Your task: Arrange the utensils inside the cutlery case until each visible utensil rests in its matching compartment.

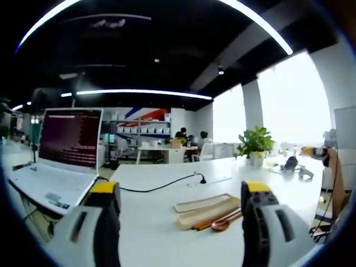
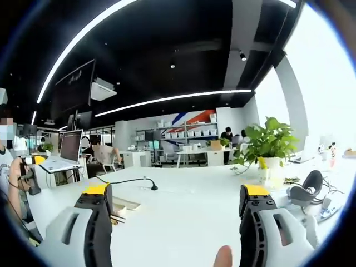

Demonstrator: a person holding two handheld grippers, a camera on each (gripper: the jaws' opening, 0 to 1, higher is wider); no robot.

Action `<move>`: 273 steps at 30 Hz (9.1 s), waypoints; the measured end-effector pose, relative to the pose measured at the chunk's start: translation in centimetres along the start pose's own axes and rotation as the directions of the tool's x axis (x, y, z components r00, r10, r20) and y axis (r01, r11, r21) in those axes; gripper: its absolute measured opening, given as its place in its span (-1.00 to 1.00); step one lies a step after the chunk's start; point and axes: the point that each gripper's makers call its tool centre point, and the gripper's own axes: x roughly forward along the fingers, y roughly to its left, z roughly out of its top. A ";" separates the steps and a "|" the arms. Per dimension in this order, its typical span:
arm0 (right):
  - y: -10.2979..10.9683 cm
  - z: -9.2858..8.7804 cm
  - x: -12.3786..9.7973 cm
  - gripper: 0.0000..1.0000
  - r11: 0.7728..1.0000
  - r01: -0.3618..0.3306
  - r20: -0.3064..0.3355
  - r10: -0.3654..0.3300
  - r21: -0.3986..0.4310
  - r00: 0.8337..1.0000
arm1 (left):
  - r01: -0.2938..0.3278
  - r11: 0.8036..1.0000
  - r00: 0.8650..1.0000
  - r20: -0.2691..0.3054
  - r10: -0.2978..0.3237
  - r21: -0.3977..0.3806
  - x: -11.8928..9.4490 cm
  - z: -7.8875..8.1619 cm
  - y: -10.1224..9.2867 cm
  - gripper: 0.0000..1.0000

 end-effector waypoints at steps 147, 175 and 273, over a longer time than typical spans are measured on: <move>33.0 -22.0 16.7 -0.89 0.197 -0.980 -0.960 0.275 0.011 0.045 | 0.125 0.990 0.989 -0.082 -0.120 0.059 1.7 -1.8 -3.6 0.75; 33.6 -15.7 19.2 -0.95 0.120 -0.975 -0.931 0.298 -0.185 0.213 | 0.116 0.992 0.990 -0.086 -0.112 0.051 1.6 -2.0 -3.0 0.72; 35.0 -21.0 18.8 -0.76 0.220 -0.966 -0.936 0.290 -0.135 0.197 | 0.066 0.997 0.994 -0.088 -0.064 0.026 1.4 -2.4 -0.6 0.70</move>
